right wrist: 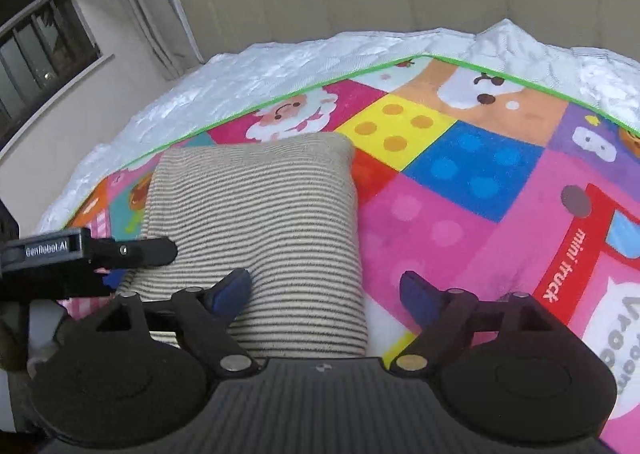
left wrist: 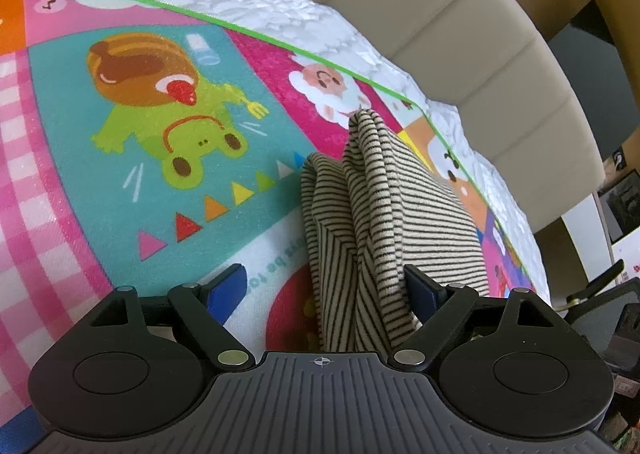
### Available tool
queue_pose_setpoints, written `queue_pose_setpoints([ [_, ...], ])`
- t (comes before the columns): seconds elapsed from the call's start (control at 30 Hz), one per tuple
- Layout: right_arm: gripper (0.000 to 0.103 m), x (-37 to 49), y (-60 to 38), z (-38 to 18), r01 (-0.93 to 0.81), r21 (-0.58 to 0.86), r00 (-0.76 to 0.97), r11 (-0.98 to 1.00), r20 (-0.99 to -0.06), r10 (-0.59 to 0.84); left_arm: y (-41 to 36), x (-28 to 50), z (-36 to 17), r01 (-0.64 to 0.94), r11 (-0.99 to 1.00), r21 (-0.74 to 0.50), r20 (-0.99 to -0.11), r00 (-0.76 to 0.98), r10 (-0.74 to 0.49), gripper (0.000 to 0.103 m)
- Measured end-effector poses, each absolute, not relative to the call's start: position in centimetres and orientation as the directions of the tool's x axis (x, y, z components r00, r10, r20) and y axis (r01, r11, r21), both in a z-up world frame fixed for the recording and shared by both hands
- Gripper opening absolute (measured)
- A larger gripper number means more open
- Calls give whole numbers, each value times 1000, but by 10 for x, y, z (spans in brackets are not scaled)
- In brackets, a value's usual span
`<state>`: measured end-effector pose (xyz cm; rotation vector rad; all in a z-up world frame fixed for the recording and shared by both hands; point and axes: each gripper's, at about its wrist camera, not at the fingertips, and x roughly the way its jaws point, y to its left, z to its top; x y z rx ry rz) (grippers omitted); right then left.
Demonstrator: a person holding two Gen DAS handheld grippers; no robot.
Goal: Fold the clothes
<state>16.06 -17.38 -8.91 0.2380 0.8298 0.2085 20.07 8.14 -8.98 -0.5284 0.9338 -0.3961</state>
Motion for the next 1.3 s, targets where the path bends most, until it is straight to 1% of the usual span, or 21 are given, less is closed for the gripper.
queue_pose_setpoints([
  [0.07, 85, 161, -174, -90, -91, 290, 657, 952, -701, 277, 82, 200, -89, 89, 802, -590, -648, 540, -537, 88],
  [0.13, 86, 161, -174, -90, -93, 292, 657, 952, -701, 279, 85, 197, -86, 81, 783, -616, -634, 539, -554, 85],
  [0.23, 86, 161, -175, -90, -96, 293, 656, 951, -700, 282, 87, 193, -82, 100, 711, -696, -570, 526, -632, 87],
  [0.3, 86, 161, -175, -90, -98, 294, 656, 951, -699, 284, 82, 191, -79, 130, 682, -720, -540, 513, -667, 88],
  [0.4, 86, 163, -178, -87, -100, 301, 658, 948, -695, 290, 64, 187, -76, 181, 712, -679, -567, 487, -664, 86],
  [0.43, 86, 163, -180, -85, -99, 306, 659, 947, -693, 293, 58, 185, -76, 200, 738, -645, -590, 484, -647, 80],
  [0.47, 86, 164, -182, -81, -101, 314, 669, 944, -681, 298, 53, 184, -76, 215, 762, -610, -612, 482, -627, 70],
  [0.57, 86, 170, -187, -62, -122, 339, 711, 933, -626, 320, 53, 184, -78, 209, 784, -585, -634, 484, -603, 62],
  [0.6, 86, 176, -187, -57, -133, 342, 717, 930, -615, 328, 55, 185, -78, 203, 780, -592, -632, 484, -605, 61],
  [0.7, 86, 209, -185, -56, -135, 342, 704, 930, -627, 333, 55, 186, -79, 210, 786, -582, -636, 485, -601, 60],
  [0.8, 86, 246, -182, -76, -89, 354, 639, 931, -697, 326, 53, 187, -80, 219, 790, -574, -639, 483, -598, 60],
  [0.87, 86, 263, -184, -90, -43, 434, 581, 900, -722, 376, 54, 187, -81, 216, 786, -579, -637, 482, -602, 60],
  [0.9, 84, 267, -186, -93, -21, 483, 568, 875, -715, 408, 55, 187, -82, 216, 785, -581, -636, 481, -603, 60],
  [0.93, 77, 270, -187, -96, 2, 530, 554, 848, -706, 441, 55, 188, -82, 216, 784, -582, -636, 480, -604, 60],
  [0.97, 73, 269, -184, -91, -25, 537, 568, 843, -686, 454, 55, 188, -83, 216, 782, -584, -635, 479, -607, 60],
  [1.0, 70, 263, -178, -80, -91, 509, 601, 856, -657, 455, 55, 188, -83, 216, 781, -586, -634, 477, -608, 60],
  [1.03, 64, 257, -172, -70, -159, 479, 629, 863, -625, 463, 55, 189, -84, 215, 781, -587, -635, 476, -609, 60],
  [1.1, 62, 250, -165, -60, -220, 454, 650, 863, -591, 477, 56, 190, -85, 211, 780, -589, -636, 474, -609, 60],
  [1.13, 62, 251, -164, -60, -216, 441, 651, 871, -599, 465, 56, 190, -85, 209, 778, -592, -636, 472, -611, 60],
  [1.27, 61, 266, -167, -85, -124, 354, 629, 927, -694, 350, 55, 191, -85, 213, 778, -591, -634, 472, -612, 60],
  [1.3, 61, 268, -170, -91, -109, 363, 624, 925, -700, 348, 54, 191, -84, 217, 777, -591, -632, 473, -614, 60],
])
